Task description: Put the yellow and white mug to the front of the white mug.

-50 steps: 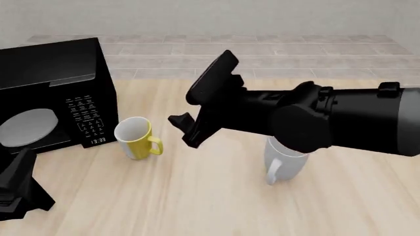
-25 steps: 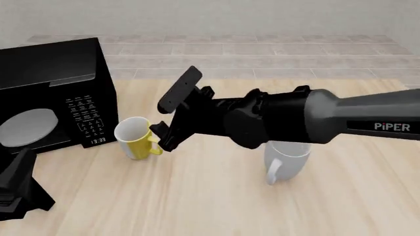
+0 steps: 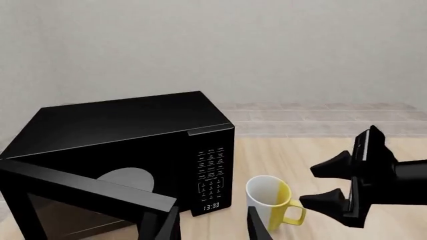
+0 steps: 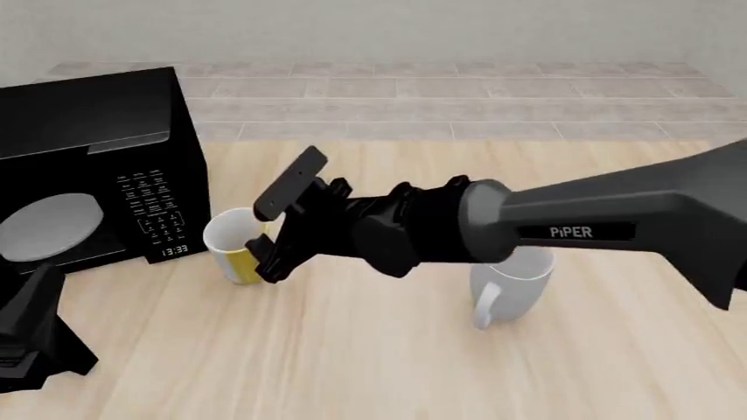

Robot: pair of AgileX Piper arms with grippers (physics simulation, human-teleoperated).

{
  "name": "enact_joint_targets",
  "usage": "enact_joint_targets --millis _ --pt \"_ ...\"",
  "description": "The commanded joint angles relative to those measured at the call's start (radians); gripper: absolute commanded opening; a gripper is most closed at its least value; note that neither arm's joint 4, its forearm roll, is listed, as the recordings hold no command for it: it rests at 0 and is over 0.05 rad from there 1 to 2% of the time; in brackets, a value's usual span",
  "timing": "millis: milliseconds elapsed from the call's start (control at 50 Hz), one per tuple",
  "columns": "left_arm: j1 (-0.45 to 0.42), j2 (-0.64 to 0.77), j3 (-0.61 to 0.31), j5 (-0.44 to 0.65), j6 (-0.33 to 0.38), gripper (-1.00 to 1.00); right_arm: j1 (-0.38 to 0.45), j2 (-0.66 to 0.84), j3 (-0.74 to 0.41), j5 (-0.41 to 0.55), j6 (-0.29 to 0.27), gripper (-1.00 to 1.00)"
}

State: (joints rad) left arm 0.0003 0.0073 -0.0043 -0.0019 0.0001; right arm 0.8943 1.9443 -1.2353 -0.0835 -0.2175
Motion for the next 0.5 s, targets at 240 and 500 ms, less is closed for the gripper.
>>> enact_joint_targets --millis 240,500 --pt "0.000 0.000 0.000 0.000 0.000 1.00 -0.001 0.105 -0.021 -0.057 0.093 1.00" --pt "0.000 0.000 0.000 0.000 0.000 1.00 0.001 0.161 -0.033 -0.070 0.118 1.00"
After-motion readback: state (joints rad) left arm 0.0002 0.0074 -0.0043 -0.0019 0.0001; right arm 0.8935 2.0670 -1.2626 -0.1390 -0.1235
